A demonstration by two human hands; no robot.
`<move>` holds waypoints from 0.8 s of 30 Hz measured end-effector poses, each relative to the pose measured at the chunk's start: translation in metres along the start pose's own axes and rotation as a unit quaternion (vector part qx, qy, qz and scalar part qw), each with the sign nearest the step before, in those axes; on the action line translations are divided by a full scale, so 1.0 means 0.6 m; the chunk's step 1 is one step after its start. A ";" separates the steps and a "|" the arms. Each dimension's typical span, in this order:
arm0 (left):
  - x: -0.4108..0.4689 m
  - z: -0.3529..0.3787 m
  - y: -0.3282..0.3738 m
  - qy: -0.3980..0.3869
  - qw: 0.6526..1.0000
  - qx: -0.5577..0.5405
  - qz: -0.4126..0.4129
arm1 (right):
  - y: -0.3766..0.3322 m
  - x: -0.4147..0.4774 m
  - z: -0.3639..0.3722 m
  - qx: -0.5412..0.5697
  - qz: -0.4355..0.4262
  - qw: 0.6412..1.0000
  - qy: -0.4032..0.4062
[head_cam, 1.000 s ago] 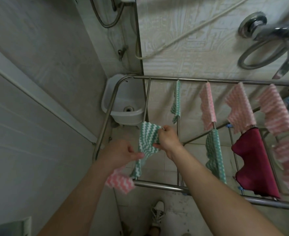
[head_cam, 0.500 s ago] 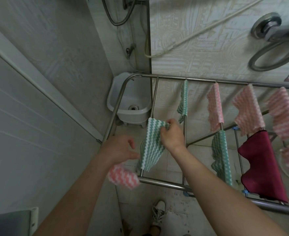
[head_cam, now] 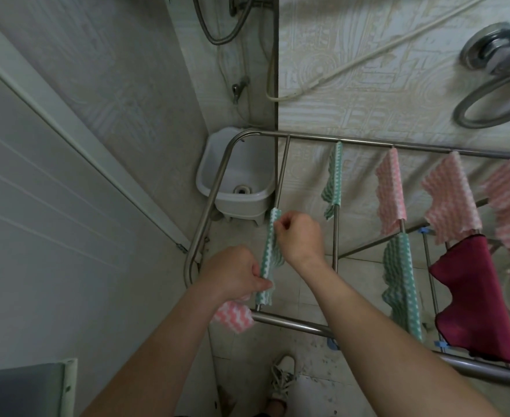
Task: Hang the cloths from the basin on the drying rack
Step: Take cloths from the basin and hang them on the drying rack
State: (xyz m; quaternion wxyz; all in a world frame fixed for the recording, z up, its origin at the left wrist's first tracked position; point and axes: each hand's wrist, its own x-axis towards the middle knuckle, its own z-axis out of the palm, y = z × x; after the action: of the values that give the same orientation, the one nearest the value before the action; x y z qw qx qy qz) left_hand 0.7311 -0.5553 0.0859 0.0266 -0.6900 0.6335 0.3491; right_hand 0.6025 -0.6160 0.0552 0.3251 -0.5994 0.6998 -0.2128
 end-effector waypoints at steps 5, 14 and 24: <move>0.000 0.001 -0.001 -0.028 1.000 0.000 -0.004 | -0.011 -0.013 -0.005 -0.045 -0.012 0.999 0.007; -0.074 -0.114 0.000 0.038 0.835 -0.543 0.074 | -0.048 -0.072 -0.116 0.388 0.088 0.876 -0.274; -0.122 -0.122 0.042 0.035 0.703 -0.681 0.202 | -0.082 -0.149 -0.147 0.498 0.015 0.806 -0.319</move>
State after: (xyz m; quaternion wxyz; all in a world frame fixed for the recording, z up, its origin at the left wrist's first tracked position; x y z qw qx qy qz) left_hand 0.7447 -0.5328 0.1888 -0.5439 -0.3874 0.3479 0.6580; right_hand 0.5805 -0.5458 0.1683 0.7869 -0.3787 0.3633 -0.3247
